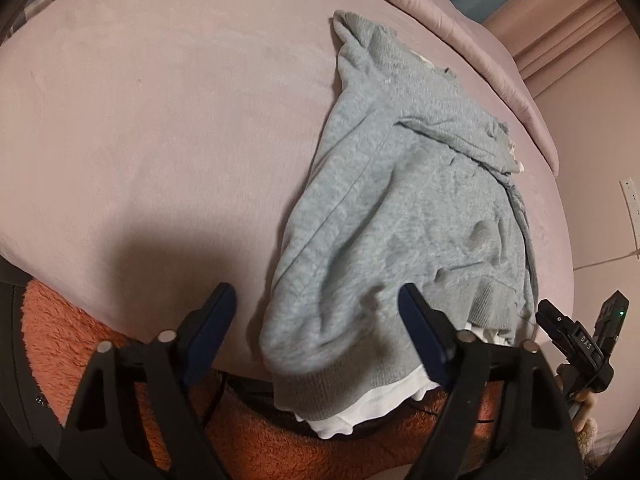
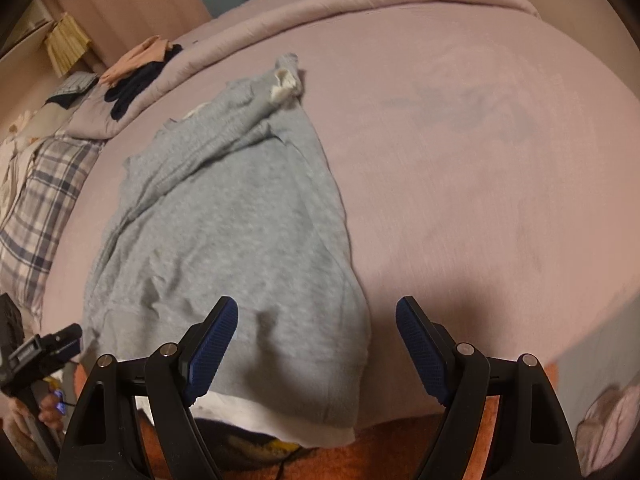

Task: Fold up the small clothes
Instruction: 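Move both open tools down to the sweatshirt hem ribbing, then close both tools on the hem ribbing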

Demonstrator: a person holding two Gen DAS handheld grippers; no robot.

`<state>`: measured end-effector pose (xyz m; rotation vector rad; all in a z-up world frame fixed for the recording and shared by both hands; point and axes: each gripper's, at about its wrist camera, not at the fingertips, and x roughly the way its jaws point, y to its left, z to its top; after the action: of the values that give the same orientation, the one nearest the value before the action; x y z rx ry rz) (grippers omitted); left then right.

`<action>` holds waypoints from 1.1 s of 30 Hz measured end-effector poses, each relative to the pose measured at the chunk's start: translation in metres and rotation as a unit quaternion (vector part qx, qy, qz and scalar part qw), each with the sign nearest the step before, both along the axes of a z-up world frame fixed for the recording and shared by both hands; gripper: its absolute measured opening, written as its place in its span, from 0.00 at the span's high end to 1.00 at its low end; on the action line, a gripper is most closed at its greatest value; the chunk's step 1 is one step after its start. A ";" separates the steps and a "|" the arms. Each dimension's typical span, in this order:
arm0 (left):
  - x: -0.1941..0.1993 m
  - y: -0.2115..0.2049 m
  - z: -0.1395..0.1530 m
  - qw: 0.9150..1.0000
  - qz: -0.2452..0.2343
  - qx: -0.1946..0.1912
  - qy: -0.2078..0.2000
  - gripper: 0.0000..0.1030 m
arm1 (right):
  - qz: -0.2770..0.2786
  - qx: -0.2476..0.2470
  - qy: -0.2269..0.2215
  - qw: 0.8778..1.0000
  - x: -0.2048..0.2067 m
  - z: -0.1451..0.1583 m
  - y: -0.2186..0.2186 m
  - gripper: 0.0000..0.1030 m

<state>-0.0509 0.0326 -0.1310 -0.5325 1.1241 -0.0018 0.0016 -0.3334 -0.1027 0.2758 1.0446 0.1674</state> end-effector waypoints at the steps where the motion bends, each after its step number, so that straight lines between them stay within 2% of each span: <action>1: 0.000 0.000 -0.002 1.000 -0.001 -0.001 0.002 0.27 | 0.000 0.003 0.004 1.000 -0.001 -0.002 -0.001 0.21; 3: -0.001 0.001 -0.004 1.000 -0.003 -0.004 0.003 0.31 | -0.001 0.012 0.012 1.000 -0.002 -0.006 -0.003 0.21; 7: -0.003 0.000 -0.007 1.000 -0.008 -0.022 0.001 0.32 | 0.000 0.023 0.017 1.000 -0.003 -0.008 -0.005 0.21; 11: -0.002 -0.002 -0.010 1.000 -0.011 -0.024 0.002 0.34 | 0.003 0.026 0.022 0.999 -0.004 -0.011 -0.005 0.21; 15: -0.002 -0.002 -0.012 0.999 -0.018 -0.034 0.002 0.43 | 0.001 0.036 0.027 0.999 -0.006 -0.015 -0.008 0.21; 24: -0.007 -0.004 -0.015 0.998 -0.026 -0.048 0.010 0.46 | 0.009 0.046 0.033 0.998 -0.012 -0.016 -0.010 0.21; 28: -0.011 -0.005 -0.017 0.998 -0.024 -0.050 0.037 0.47 | 0.008 0.040 0.035 0.999 -0.016 -0.018 -0.009 0.29; 33: -0.017 -0.010 -0.017 0.999 -0.026 -0.034 0.027 0.47 | 0.007 0.045 0.039 0.998 -0.021 -0.018 -0.011 0.32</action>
<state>-0.0681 0.0231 -0.1478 -0.5673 1.1933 -0.0707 -0.0190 -0.3440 -0.1211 0.3594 1.1181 0.2185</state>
